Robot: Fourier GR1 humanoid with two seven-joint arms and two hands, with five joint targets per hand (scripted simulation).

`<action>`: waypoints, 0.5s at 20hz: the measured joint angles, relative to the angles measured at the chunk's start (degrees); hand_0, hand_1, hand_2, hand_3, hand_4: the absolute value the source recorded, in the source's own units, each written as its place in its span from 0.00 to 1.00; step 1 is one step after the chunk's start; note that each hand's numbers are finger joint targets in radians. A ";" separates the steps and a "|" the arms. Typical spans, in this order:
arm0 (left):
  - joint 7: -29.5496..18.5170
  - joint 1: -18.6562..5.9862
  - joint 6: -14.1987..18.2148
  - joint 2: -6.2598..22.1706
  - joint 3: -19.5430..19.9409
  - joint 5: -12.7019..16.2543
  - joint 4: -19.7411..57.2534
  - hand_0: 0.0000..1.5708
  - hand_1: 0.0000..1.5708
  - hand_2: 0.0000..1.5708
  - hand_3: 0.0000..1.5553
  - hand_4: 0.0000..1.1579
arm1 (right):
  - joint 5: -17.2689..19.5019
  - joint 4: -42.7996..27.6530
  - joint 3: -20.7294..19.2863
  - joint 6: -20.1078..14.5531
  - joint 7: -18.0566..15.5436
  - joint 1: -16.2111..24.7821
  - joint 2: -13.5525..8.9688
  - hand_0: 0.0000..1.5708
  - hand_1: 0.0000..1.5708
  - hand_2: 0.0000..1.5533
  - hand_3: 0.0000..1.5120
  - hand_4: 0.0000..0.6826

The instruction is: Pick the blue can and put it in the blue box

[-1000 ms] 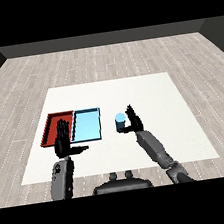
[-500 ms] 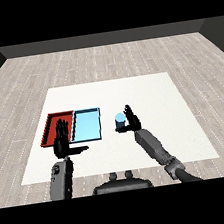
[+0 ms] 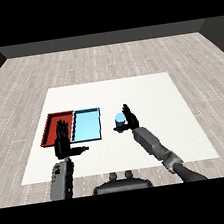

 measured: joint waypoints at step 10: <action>-1.03 -0.62 -0.92 0.61 0.80 0.82 1.76 0.00 0.00 0.00 0.00 0.00 | -6.43 -0.45 5.88 -4.95 0.80 -2.17 -0.01 0.85 0.85 0.90 0.88 0.58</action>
